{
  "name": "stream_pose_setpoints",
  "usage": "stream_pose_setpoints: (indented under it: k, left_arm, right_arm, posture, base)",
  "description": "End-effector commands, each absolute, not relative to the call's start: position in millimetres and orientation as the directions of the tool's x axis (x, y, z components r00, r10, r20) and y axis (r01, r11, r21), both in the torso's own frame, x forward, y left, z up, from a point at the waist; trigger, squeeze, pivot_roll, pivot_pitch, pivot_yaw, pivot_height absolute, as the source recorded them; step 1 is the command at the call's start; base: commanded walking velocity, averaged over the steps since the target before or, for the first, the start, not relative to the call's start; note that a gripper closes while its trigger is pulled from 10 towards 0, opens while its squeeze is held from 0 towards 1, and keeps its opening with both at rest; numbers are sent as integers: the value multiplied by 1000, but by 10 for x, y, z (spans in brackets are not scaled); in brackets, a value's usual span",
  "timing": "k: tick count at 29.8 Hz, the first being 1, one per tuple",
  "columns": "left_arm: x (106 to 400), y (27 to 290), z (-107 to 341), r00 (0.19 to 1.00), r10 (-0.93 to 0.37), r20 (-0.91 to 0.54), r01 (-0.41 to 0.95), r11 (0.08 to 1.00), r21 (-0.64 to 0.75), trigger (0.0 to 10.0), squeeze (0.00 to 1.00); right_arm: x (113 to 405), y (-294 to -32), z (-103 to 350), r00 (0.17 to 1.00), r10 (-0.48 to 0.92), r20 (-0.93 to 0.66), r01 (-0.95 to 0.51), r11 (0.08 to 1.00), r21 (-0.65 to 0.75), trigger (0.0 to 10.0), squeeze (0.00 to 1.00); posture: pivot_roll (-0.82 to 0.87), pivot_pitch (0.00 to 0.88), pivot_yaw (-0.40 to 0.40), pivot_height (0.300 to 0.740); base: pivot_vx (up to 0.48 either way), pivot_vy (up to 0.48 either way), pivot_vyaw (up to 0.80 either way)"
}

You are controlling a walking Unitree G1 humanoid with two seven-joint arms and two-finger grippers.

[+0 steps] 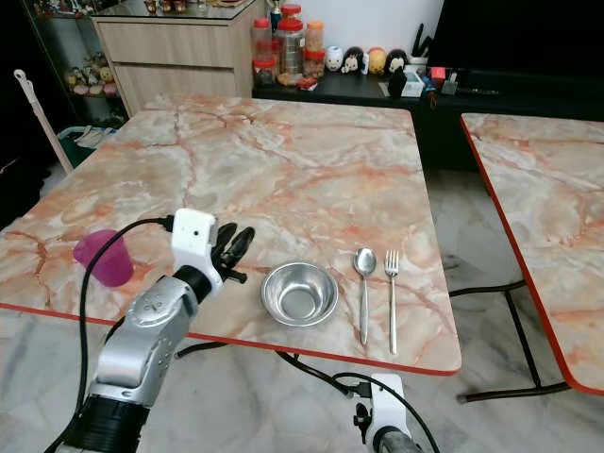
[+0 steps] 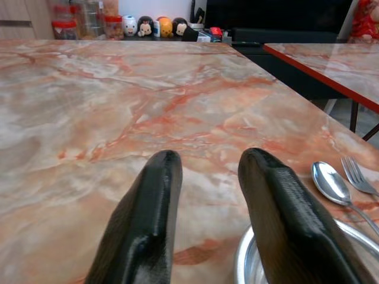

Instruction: Setting the table

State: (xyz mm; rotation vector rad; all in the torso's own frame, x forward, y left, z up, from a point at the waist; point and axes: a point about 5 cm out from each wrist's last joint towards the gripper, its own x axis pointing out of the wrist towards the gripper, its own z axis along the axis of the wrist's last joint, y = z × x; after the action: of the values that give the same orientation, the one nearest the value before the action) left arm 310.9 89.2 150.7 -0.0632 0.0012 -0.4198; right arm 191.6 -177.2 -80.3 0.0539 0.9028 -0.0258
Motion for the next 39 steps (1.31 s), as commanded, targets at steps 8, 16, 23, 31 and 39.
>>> stream_pose_setpoints:
  k: [8, 16, 23, 31, 39]
  left_arm:
    - [3143, 933, 1502, 946, -322, 47, 325, 934, -147, 10000, 0]
    - [3208, 1053, 1552, 968, -236, 80, 246, 955, -162, 10000, 0]
    - [3233, 1118, 1556, 975, -203, 86, 214, 964, -158, 10000, 0]
    - [3233, 1120, 1503, 978, -198, 70, 207, 967, -147, 10000, 0]
    - [3240, 1154, 1507, 979, -193, 72, 201, 969, -141, 10000, 0]
  right_arm:
    - [1879, -1797, -818, 613, -17, -790, 72, 997, 35, 10000, 0]
    - [1716, -1843, -890, 576, -27, -817, 73, 997, 19, 10000, 0]
    - [1729, -1886, -878, 582, -41, -812, 97, 995, 19, 10000, 0]
    - [1792, -1864, -853, 593, -31, -805, 85, 996, 24, 10000, 0]
    - [1828, -1853, -838, 598, -26, -801, 78, 997, 25, 10000, 0]
  posture:
    - [69, 0, 1, 732]
    - [62, 0, -10, 732]
    - [51, 0, -12, 732]
    - [56, 0, -16, 732]
    - [62, 0, -19, 732]
  base:
    - [0, 0, 0]
    - [0, 0, 0]
    - [0, 0, 0]
    - [0, -248, 0]
    - [0, -329, 0]
